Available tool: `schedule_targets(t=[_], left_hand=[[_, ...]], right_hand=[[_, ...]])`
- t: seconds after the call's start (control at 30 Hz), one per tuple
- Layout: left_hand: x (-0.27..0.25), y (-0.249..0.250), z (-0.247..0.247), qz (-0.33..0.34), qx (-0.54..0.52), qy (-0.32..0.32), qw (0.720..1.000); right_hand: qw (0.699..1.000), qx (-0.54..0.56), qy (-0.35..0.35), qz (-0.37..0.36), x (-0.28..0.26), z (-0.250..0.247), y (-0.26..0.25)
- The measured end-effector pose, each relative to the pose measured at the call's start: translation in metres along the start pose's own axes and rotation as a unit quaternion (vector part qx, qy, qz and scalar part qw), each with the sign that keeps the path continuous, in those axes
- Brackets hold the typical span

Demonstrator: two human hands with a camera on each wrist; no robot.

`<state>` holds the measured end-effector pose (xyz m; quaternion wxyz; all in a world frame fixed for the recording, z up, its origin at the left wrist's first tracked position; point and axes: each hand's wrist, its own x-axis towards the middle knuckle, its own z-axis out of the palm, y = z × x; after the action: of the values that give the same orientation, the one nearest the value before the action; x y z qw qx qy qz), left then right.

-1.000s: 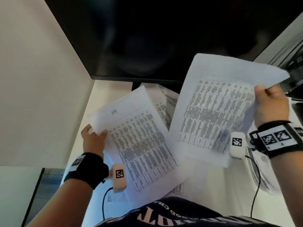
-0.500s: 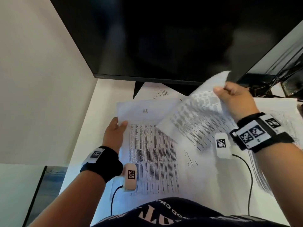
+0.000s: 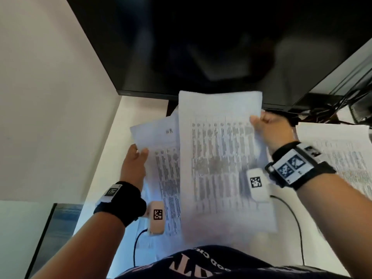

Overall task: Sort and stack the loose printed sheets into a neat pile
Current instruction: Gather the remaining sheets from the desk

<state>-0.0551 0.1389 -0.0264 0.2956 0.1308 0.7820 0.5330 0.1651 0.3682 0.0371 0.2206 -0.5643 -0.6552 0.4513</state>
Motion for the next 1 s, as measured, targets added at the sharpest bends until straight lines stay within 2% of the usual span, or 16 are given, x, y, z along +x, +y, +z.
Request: schedule_targets(t=[0.07,0.13,0.2,0.3,0.33,0.43,0.5,0.63,0.73,0.9,1.0], left_hand=[[-0.012,0.001,0.009,-0.008,0.027,-0.016,0.999],[-0.022,-0.002,0.015,-0.032,0.030,-0.040,0.998],[-0.029,-0.008,0.019,-0.071,0.010,-0.087,0.994],[-0.036,-0.011,0.019,-0.109,0.014,-0.168,0.980],[-0.039,-0.010,0.018,-0.109,0.022,-0.181,0.977],[-0.044,-0.011,0.014,-0.121,0.029,-0.186,0.975],[-0.047,-0.014,0.010,-0.127,0.023,-0.193,0.973],[-0.056,-0.021,0.006,-0.129,0.023,-0.228,0.965],[-0.061,-0.024,0.006,-0.128,0.032,-0.237,0.962],[-0.063,-0.023,0.005,-0.111,0.010,-0.197,0.974],[-0.058,-0.024,0.002,-0.095,-0.041,-0.142,0.985]], right_hand=[[0.999,-0.019,0.001,0.050,-0.011,0.022,0.022],[0.997,-0.048,-0.009,0.065,-0.021,0.038,0.037],[0.996,-0.059,-0.039,0.059,-0.030,0.050,0.045],[0.996,0.006,-0.083,0.034,-0.040,0.055,0.042],[0.996,0.003,-0.074,0.045,-0.039,0.053,0.043],[0.996,-0.049,0.007,0.070,-0.026,0.041,0.051],[0.990,-0.109,-0.004,0.085,-0.021,0.035,0.060],[0.965,-0.231,-0.059,0.106,-0.021,0.040,0.075],[0.911,-0.377,-0.124,0.109,-0.020,0.046,0.080],[0.926,-0.358,-0.112,0.040,-0.022,0.028,0.075],[0.974,-0.210,-0.081,0.025,-0.029,0.018,0.071]])
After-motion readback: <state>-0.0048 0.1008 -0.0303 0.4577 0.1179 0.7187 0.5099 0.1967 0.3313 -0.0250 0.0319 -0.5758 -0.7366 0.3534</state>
